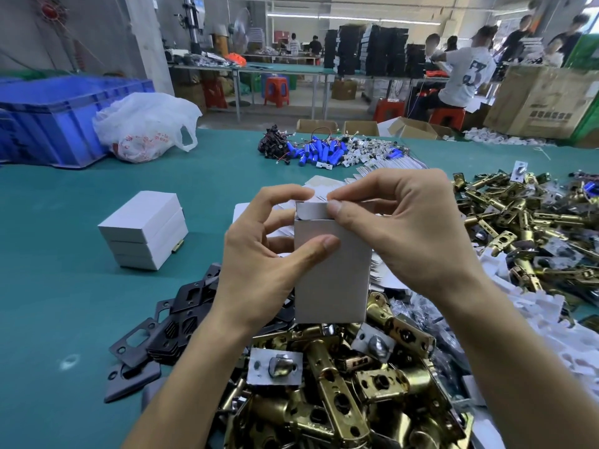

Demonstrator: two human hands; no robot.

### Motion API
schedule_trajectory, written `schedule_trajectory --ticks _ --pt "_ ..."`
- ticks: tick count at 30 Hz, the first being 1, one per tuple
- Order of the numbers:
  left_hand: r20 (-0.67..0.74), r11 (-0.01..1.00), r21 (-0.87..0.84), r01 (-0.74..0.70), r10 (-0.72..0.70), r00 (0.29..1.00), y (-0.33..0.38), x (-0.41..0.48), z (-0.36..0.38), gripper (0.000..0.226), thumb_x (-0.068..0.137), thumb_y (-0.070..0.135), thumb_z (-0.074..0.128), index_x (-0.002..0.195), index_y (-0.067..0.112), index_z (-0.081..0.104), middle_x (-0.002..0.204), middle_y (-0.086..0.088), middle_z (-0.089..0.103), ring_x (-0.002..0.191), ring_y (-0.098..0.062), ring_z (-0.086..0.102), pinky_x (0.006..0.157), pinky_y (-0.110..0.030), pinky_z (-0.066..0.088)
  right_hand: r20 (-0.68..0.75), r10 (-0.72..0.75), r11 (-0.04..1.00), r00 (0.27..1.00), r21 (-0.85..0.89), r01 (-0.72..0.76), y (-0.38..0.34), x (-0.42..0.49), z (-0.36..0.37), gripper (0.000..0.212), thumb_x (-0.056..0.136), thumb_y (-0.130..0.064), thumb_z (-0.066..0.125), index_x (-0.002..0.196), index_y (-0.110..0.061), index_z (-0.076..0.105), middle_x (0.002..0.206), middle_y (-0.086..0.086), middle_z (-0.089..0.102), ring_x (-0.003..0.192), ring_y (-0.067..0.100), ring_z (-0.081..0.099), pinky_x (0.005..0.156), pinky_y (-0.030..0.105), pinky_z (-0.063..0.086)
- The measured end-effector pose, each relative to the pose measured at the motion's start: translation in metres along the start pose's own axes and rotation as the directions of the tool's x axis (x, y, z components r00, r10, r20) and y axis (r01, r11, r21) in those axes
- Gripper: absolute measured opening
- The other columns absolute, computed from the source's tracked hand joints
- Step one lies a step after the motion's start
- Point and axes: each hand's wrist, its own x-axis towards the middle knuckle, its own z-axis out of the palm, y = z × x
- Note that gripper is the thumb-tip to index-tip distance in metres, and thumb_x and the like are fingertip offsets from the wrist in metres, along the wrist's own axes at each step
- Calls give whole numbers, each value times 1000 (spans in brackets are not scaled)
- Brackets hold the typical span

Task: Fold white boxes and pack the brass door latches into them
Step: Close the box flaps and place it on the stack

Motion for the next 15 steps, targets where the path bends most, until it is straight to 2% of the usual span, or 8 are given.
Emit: schedule_trajectory --ticks 3,6,7,10,13,15 --pt "-7 999 33 -15 16 1000 -1 0 2 36 78 20 80 107 34 63 101 1 77 73 -23 77 58 -37 62 -18 -27 999 999 -30 27 0 -1 2 12 82 -2 76 83 -13 77 78 -14 72 65 -6 68 61 12 53" --pt "-29 1000 23 -3 3 1000 1 2 3 10 90 26 67 99 31 66 87 5 76 66 -11 71 50 -28 56 -16 -47 998 999 -53 46 1 -2 2 11 82 -3 76 83 -14 77 75 -16 71 65 -9 66 61 7 48" --pt "-31 1000 5 11 -11 999 2 2 2 6 93 27 62 95 29 67 81 6 74 63 -8 68 47 -25 53 -10 -57 997 998 -57 56 2 -3 2 12 82 -5 77 83 -16 77 76 -16 71 66 -8 66 61 8 49" --pt "-36 999 -18 45 -45 998 4 5 -1 14 95 29 57 86 32 68 73 3 70 60 -10 66 45 -23 49 41 -66 997 997 -41 68 5 -3 -2 16 83 -11 78 85 -26 75 82 -14 74 73 0 70 69 21 58" --pt "-2 999 -24 36 -36 999 4 5 -2 14 96 31 57 88 34 68 74 4 70 62 -10 66 46 -24 50 148 -41 994 988 109 25 12 -5 -10 19 80 -16 79 95 -25 74 97 -9 76 87 6 72 75 23 59" --pt "28 1000 -20 22 -22 999 3 5 -3 11 94 37 58 92 36 69 80 5 72 66 -9 67 49 -25 53 168 -11 974 986 226 -27 19 -8 -14 29 72 -19 77 101 -22 72 106 -2 75 92 12 73 78 22 58"
